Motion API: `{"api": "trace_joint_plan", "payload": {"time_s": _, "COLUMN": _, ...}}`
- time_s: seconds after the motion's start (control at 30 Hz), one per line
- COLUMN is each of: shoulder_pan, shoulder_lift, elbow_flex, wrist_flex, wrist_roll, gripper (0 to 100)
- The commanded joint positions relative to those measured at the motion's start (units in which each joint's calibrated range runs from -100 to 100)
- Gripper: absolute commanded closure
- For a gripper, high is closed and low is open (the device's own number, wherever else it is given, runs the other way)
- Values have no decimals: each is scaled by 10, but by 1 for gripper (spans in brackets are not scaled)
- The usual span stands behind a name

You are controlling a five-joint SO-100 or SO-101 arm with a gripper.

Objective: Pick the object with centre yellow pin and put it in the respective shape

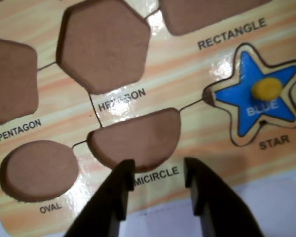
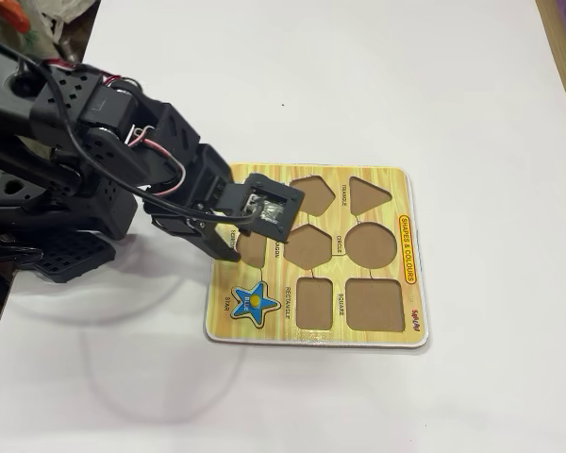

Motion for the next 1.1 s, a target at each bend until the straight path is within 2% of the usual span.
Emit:
{"api": "trace_joint_plan", "payload": {"time_s": 0.0, "shoulder_pan": -6, "shoulder_lift": -53, "elbow_flex": 26, "wrist_flex": -2, "wrist_roll": -3, "gripper": 88}}
{"api": "trace_joint_plan", "payload": {"time_s": 0.57, "shoulder_pan": -22, "shoulder_lift": -155, "elbow_flex": 161, "wrist_flex": -2, "wrist_roll": -3, "gripper": 88}}
{"api": "trace_joint_plan", "payload": {"time_s": 1.07, "shoulder_pan": -27, "shoulder_lift": -160, "elbow_flex": 162, "wrist_flex": 67, "wrist_roll": 3, "gripper": 88}}
